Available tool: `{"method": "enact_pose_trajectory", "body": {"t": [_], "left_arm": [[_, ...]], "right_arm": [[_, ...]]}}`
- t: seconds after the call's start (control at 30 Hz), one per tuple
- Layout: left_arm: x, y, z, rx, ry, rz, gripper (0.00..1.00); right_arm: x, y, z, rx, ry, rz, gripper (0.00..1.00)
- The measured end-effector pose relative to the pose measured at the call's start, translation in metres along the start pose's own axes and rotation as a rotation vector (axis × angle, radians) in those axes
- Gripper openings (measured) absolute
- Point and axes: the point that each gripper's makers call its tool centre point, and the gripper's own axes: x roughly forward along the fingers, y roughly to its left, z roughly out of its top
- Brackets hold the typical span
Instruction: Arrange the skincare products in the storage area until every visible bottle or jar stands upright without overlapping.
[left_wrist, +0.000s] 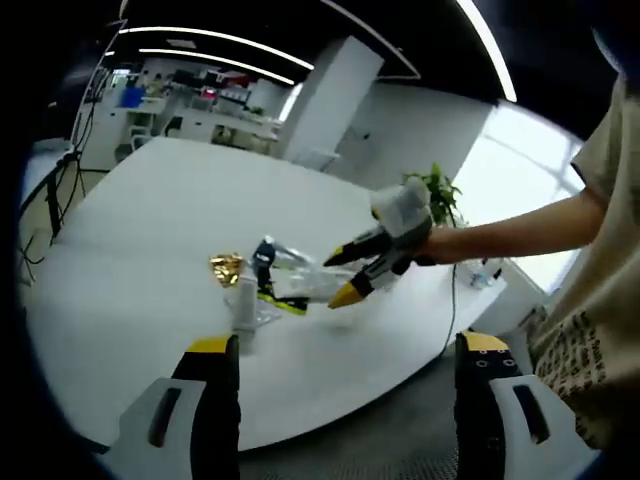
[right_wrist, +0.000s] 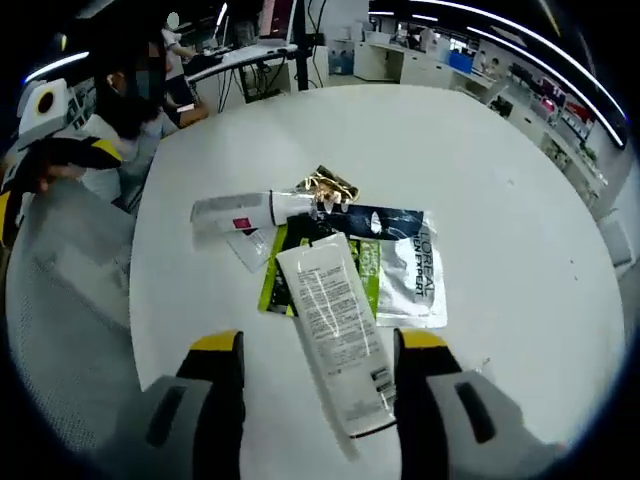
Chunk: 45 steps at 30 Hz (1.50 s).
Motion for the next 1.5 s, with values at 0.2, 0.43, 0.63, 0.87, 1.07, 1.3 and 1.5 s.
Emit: {"method": "enact_pose_trajectory", "body": {"t": [0.2,0.43,0.63,0.87,1.07,1.3,1.5], "left_arm": [[0.0,0.002,0.001,-0.018,-0.002,0.002,0.86],[0.0,0.004,0.002,-0.03,-0.007,0.009,0.86],[0.0,0.004,0.003,-0.037,-0.013,0.01,0.86],[0.0,0.005,0.004,-0.039,-0.015,0.015,0.86],[0.0,0.007,0.003,-0.046,-0.014,0.021,0.85],[0.0,0.007,0.002,-0.046,-0.005,0.022,0.85],[0.001,0.007,0.001,-0.046,0.004,0.021,0.85]], "right_arm": [[0.015,-0.007,0.007,-0.026,0.007,0.002,0.47],[0.027,-0.01,0.003,-0.096,0.052,0.008,0.37],[0.03,-0.01,0.003,-0.143,0.067,0.034,0.36],[0.034,-0.011,0.011,-0.089,0.069,-0.015,0.35],[0.034,-0.01,0.011,-0.086,0.087,-0.017,0.33],[0.033,-0.01,0.01,-0.092,0.065,-0.018,0.31],[0.032,-0.01,0.01,-0.031,0.062,-0.028,0.3]]}}
